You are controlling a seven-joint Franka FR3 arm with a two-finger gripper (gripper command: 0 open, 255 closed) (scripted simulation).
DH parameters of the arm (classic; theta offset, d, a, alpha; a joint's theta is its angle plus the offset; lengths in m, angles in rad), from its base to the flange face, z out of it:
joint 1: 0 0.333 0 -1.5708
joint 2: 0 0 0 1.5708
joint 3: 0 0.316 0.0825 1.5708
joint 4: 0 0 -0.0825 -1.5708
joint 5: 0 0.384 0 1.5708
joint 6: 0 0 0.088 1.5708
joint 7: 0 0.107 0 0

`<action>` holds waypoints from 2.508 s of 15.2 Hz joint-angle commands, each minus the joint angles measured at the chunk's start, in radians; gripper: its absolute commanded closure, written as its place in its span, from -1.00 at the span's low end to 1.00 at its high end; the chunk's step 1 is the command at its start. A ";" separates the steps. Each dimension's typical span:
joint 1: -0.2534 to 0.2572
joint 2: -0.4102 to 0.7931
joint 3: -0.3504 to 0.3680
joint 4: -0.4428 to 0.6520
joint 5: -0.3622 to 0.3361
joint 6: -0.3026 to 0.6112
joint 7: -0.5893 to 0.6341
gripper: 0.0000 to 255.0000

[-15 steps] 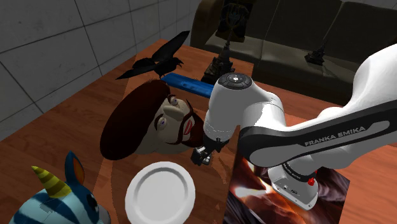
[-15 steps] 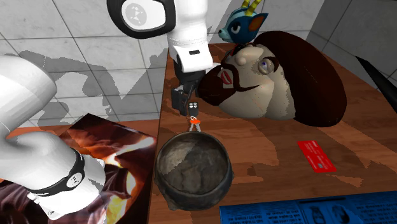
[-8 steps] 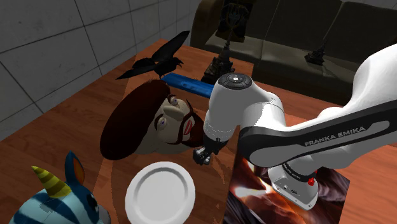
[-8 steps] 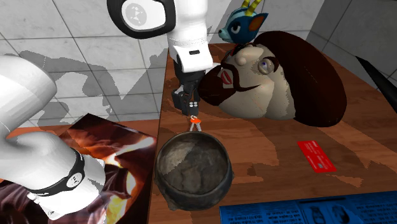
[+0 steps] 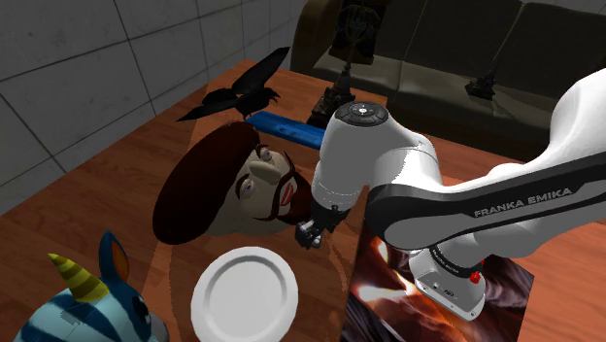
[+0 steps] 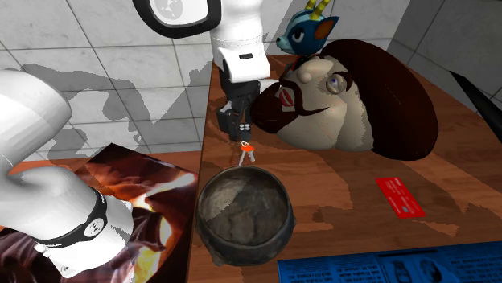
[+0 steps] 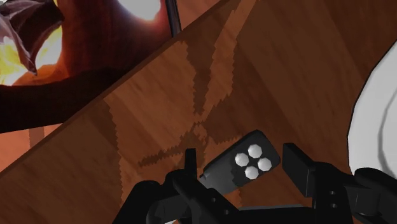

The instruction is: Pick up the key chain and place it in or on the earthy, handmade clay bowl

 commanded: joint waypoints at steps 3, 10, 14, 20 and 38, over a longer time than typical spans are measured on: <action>0.010 -0.043 -0.027 0.028 -0.001 -0.070 -0.005 1.00; 0.018 -0.099 -0.070 0.085 -0.013 -0.184 -0.010 1.00; 0.019 -0.123 -0.092 0.122 -0.023 -0.245 -0.011 1.00; 0.018 -0.149 -0.123 0.184 -0.039 -0.333 -0.010 1.00; -0.055 -0.218 -0.363 0.217 -0.162 -0.474 -0.231 1.00</action>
